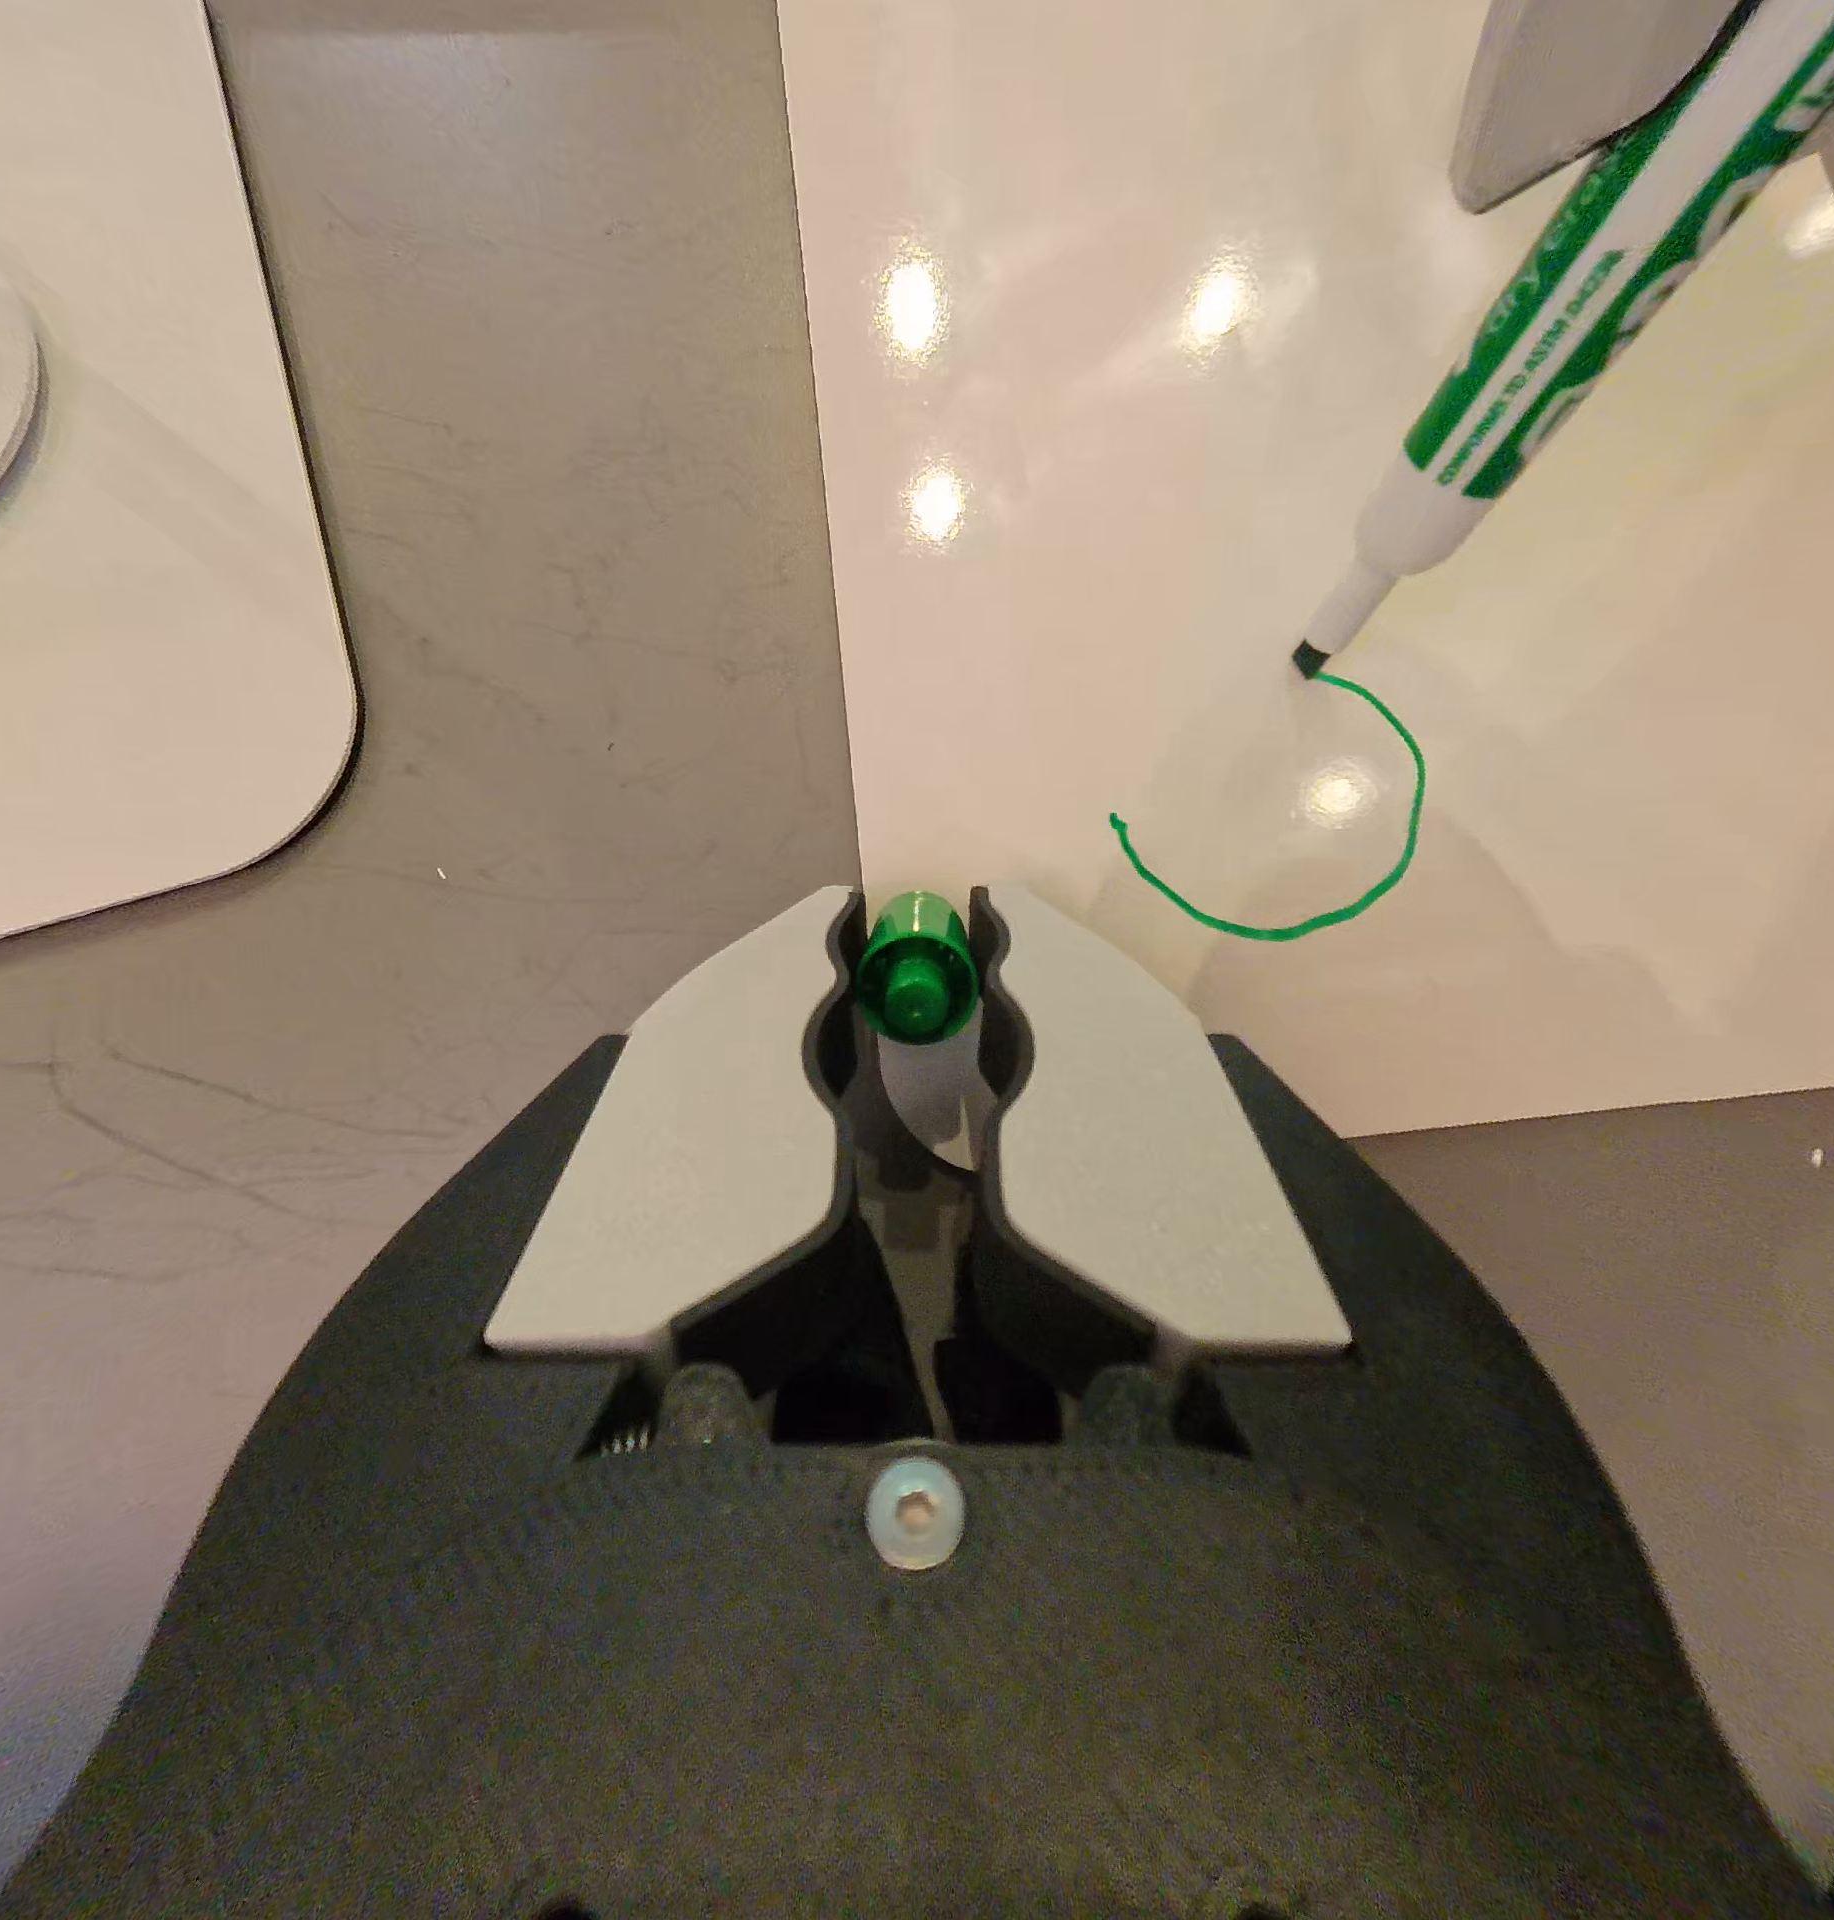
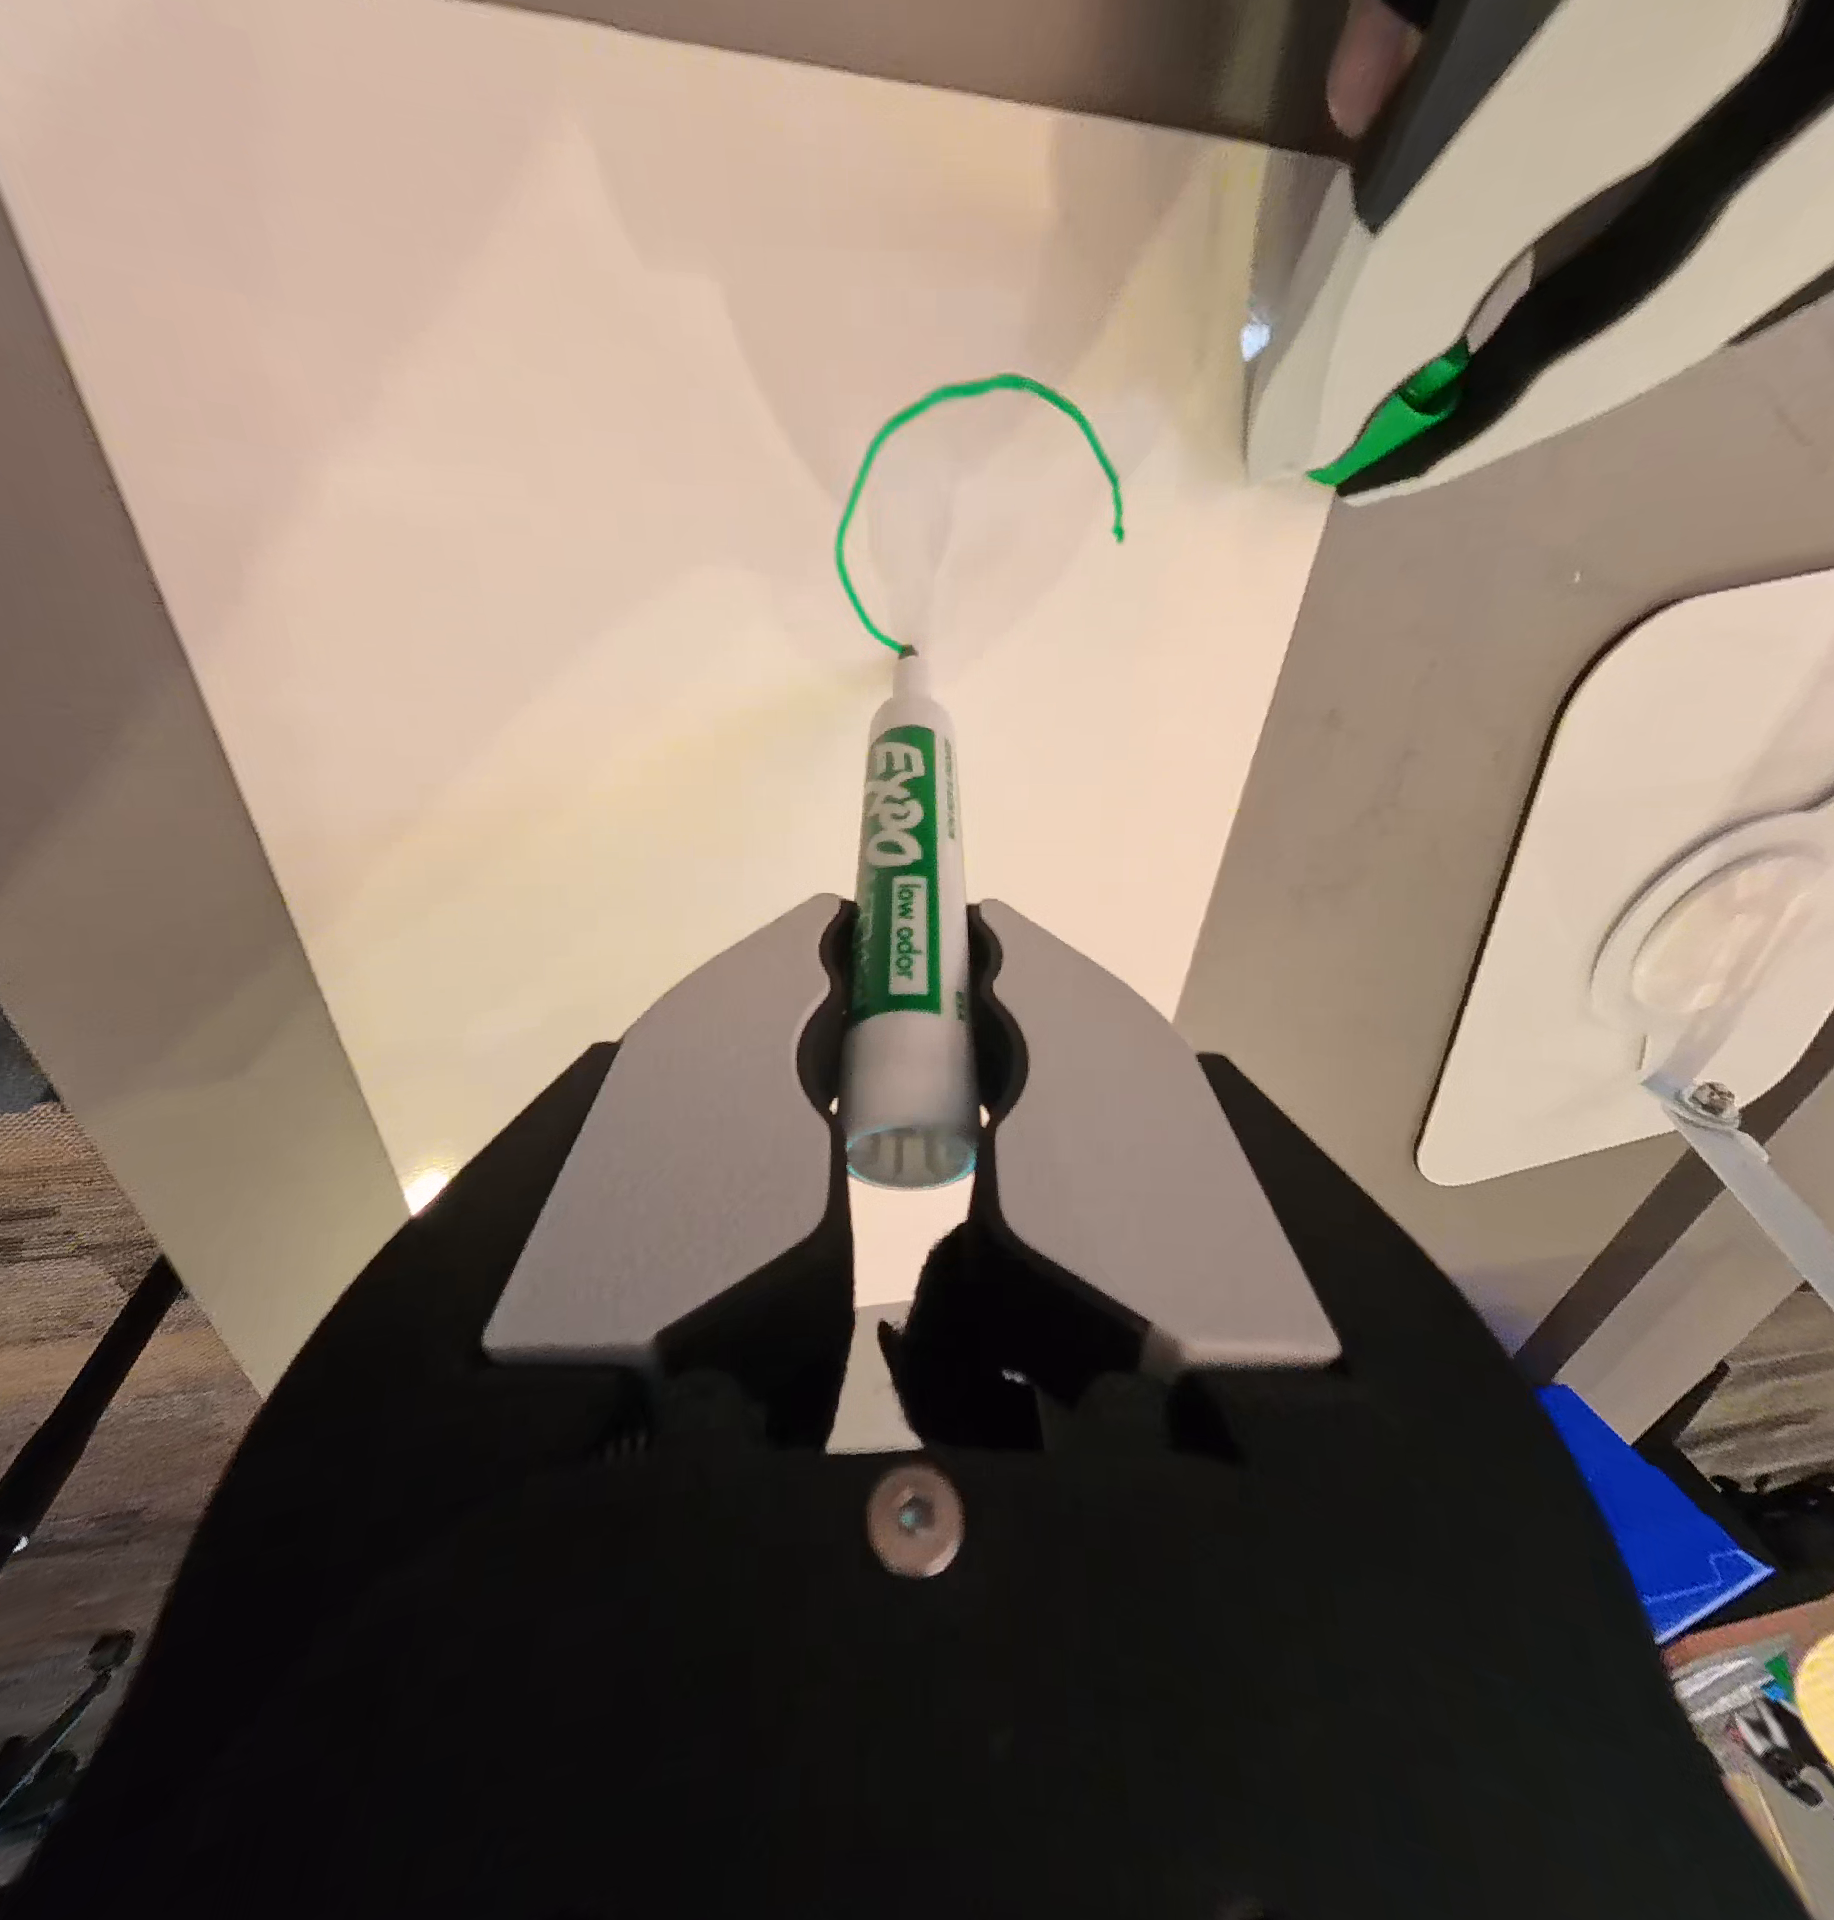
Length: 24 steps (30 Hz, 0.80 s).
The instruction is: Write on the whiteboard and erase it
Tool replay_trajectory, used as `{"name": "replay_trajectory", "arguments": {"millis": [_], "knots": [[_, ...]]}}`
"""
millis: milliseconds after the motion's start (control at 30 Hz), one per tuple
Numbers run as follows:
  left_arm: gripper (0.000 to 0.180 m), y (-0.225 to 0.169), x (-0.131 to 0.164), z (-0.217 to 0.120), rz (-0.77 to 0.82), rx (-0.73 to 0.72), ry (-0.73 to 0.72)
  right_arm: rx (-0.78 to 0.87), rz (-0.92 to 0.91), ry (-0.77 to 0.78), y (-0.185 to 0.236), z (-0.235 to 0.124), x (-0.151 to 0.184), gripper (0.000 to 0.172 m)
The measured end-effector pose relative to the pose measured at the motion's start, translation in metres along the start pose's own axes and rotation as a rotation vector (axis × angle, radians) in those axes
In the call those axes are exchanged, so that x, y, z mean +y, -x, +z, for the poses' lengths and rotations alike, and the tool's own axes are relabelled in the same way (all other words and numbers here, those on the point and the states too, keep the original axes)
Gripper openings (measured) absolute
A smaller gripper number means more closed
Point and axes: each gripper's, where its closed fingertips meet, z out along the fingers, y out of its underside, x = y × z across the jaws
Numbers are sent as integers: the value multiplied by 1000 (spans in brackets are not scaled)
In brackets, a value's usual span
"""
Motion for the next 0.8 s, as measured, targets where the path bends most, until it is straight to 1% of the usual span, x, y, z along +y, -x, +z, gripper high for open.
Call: {"name": "replay_trajectory", "arguments": {"millis": [133, 433, 800], "knots": [[19, 0, 0, 0, -1, 1, 0, 10, 14, 3, -11, 2, 3, 21], [19, 0, 0, 0, -4, 4, 0, 30, -4, 7, -35, 8, -5, 21], [19, 0, 0, 0, -5, 8, 0, 33, -9, -37, -46, 7, -20, 21]]}}
